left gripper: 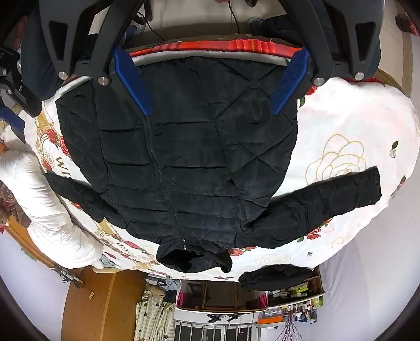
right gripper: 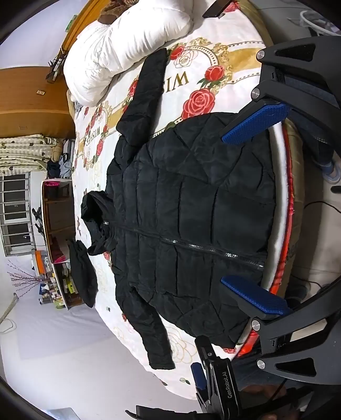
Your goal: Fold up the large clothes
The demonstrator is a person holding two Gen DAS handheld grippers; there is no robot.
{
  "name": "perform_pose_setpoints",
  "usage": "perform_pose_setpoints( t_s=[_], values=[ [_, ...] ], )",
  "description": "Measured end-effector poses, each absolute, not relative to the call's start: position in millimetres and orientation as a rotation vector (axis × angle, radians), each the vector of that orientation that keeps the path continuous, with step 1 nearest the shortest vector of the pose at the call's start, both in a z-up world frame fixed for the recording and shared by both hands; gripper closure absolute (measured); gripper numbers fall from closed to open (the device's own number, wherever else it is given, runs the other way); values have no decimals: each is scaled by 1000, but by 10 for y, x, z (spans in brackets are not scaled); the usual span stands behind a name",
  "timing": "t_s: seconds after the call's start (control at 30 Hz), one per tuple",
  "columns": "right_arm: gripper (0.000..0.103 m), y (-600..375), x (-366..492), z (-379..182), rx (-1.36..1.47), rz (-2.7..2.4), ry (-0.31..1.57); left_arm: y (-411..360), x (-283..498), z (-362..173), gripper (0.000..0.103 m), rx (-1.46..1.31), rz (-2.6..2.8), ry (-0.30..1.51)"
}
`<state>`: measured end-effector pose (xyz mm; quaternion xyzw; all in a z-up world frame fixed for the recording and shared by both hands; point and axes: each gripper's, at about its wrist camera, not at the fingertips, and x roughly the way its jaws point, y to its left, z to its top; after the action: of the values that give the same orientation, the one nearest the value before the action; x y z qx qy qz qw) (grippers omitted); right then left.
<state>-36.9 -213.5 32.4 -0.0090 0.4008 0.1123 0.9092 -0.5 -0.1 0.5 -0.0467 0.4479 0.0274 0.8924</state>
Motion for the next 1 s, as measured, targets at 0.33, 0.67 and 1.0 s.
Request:
perform_pose_setpoints(
  t_s=[0.33,0.67,1.0],
  values=[
    [3,-2135,-374,323,-15,231,830,2,1,2,9,-102,53,938],
    [3,-2140,-363,312,-12,233,833,1,2,1,9,-101,54,940],
    [3,-2139,-373,312,-12,233,834,3,6,2,9,-101,53,939]
  ],
)
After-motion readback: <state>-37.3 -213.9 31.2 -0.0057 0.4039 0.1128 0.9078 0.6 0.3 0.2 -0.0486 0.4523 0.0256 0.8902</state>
